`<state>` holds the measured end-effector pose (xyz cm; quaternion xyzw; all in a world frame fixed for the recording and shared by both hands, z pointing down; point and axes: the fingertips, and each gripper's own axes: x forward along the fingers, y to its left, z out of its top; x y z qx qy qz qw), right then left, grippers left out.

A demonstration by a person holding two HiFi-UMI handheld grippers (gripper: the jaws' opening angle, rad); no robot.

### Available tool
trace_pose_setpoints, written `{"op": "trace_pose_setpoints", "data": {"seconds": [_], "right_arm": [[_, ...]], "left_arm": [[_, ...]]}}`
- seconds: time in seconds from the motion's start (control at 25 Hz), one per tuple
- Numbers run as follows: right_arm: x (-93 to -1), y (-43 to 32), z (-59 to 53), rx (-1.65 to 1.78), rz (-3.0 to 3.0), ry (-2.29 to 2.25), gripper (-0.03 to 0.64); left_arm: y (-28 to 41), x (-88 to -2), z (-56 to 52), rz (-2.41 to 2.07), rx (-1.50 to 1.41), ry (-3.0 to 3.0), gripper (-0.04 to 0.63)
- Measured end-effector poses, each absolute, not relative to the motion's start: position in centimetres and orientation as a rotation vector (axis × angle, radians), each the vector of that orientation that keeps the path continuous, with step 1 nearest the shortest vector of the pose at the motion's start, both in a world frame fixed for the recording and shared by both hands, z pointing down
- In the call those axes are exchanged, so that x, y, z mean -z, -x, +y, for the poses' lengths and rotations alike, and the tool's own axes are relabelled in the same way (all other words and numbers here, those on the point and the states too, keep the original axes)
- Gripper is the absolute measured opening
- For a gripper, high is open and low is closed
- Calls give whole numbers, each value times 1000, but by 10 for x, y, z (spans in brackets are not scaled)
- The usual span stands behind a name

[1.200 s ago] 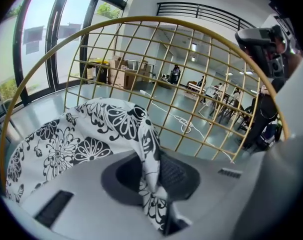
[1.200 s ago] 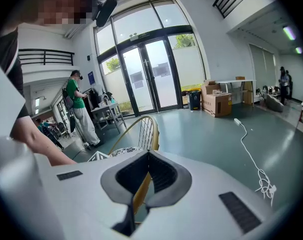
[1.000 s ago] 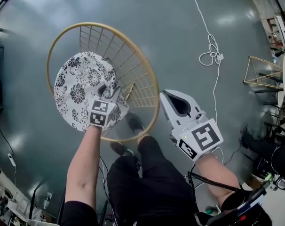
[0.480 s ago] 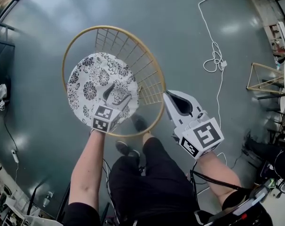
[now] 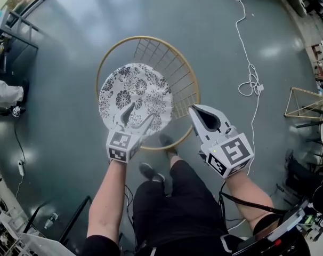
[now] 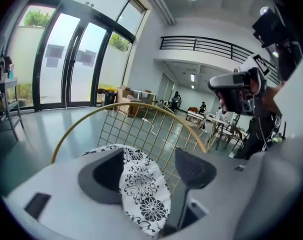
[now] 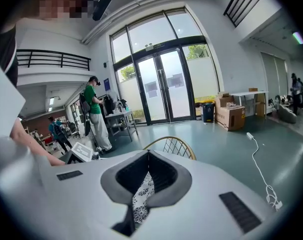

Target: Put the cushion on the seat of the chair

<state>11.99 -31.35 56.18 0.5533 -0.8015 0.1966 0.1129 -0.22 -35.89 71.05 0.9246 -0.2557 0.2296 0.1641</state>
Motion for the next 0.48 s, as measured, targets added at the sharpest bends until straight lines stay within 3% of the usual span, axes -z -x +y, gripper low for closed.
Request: {"op": "trace_pose_setpoints", "data": {"seconds": [0.48], "right_arm": [[-481,-63,-305,-461,-2482,-1552,8]], "left_arm": [[105,-568,-316,-1075,-377,-2597,236]]}}
